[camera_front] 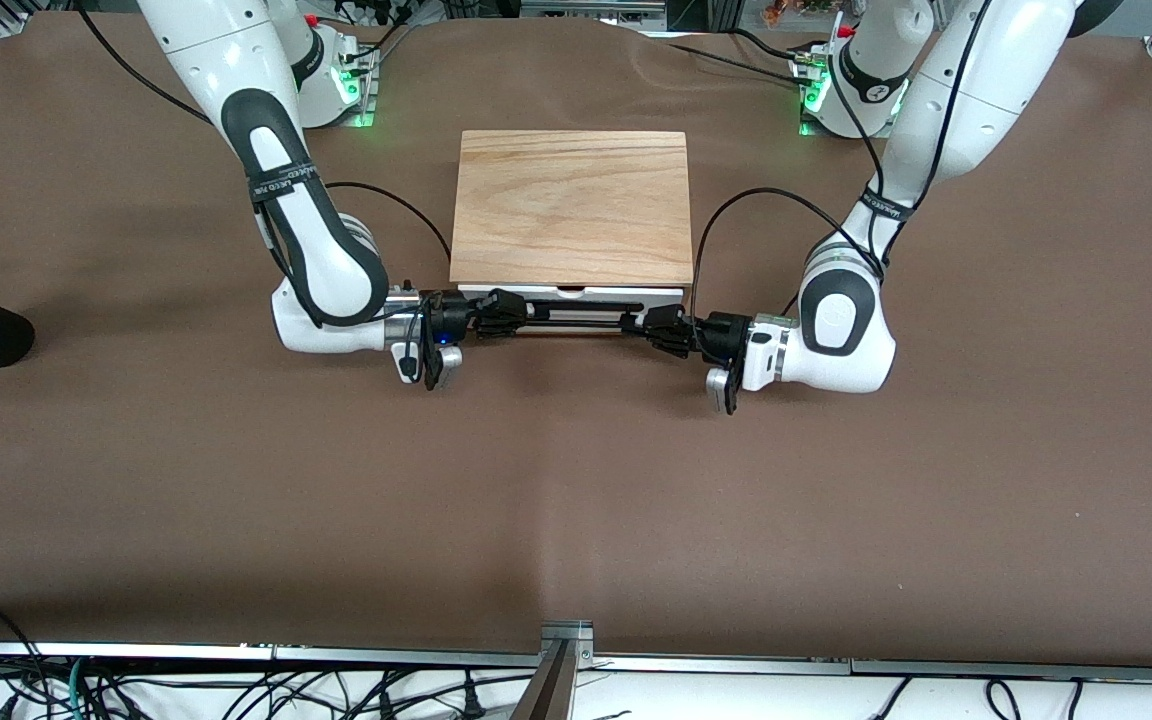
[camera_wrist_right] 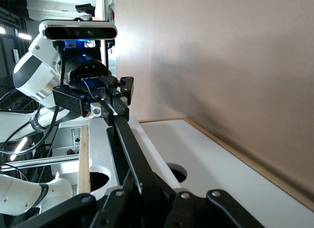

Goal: Pull top drawer with both arms simultaneously
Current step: 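Pull the handle outward from the box with both grippers together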

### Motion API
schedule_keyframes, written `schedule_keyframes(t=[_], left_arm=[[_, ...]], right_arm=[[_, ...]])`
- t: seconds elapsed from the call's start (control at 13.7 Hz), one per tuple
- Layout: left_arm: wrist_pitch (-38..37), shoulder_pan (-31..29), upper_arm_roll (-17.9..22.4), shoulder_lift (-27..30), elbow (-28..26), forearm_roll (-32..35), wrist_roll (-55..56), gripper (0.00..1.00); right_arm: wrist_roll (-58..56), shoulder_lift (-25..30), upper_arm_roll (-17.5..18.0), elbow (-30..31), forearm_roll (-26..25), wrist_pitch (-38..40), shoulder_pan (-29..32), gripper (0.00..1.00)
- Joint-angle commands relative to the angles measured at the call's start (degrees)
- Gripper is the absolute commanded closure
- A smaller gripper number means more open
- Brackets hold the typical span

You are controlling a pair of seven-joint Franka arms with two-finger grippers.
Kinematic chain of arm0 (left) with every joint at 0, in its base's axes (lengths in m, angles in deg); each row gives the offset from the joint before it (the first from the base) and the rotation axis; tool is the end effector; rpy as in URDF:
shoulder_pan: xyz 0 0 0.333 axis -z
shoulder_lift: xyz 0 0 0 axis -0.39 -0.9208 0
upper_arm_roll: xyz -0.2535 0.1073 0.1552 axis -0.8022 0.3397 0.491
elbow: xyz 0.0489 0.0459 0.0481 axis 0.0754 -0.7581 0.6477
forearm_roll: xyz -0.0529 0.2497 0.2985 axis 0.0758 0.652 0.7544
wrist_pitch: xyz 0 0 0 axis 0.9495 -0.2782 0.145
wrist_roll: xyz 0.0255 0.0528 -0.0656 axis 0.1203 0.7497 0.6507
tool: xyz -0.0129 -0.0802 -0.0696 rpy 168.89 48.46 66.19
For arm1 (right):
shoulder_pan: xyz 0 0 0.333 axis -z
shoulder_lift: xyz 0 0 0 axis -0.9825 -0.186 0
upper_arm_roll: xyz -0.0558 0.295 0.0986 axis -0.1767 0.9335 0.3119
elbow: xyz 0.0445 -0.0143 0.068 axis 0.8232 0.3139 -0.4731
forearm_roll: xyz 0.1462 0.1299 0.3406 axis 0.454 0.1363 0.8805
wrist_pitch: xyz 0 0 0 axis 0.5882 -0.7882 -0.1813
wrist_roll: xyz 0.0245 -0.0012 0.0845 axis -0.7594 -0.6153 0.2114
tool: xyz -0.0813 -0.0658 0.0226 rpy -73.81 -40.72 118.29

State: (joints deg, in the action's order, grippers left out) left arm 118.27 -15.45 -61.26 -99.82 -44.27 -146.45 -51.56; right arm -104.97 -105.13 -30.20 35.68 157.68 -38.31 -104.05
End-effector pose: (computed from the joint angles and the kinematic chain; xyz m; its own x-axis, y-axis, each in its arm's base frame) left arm 0.5748 -0.2801 0.1950 0.9692 -0.2444 0.0300 -0.0873 -0.2272 0.9699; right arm 0.5465 0.3158 0.2114 0.9829 0.1837 -0.0128 0.0534 -0.3509 -0.9349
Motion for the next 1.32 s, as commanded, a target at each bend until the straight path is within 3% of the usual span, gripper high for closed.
schedule_keyframes(t=[0.0,0.44,1.24], left_arm=[[2.26,0.14,-0.13,-4.53,7.68,-1.41,2.16,0.92],[2.26,0.14,1.71,-11.12,19.2,0.25,8.31,0.93],[2.26,0.23,6.02,-20.88,36.25,0.43,15.7,0.96]], right_arm=[[1.33,0.26,-0.01,-2.15,-0.63,1.69,1.48,1.0],[6.25,-3.86,-0.01,-9.17,-1.41,1.69,2.01,1.0],[19.52,-13.36,-0.01,-27.98,-5.9,3.89,4.91,1.0]])
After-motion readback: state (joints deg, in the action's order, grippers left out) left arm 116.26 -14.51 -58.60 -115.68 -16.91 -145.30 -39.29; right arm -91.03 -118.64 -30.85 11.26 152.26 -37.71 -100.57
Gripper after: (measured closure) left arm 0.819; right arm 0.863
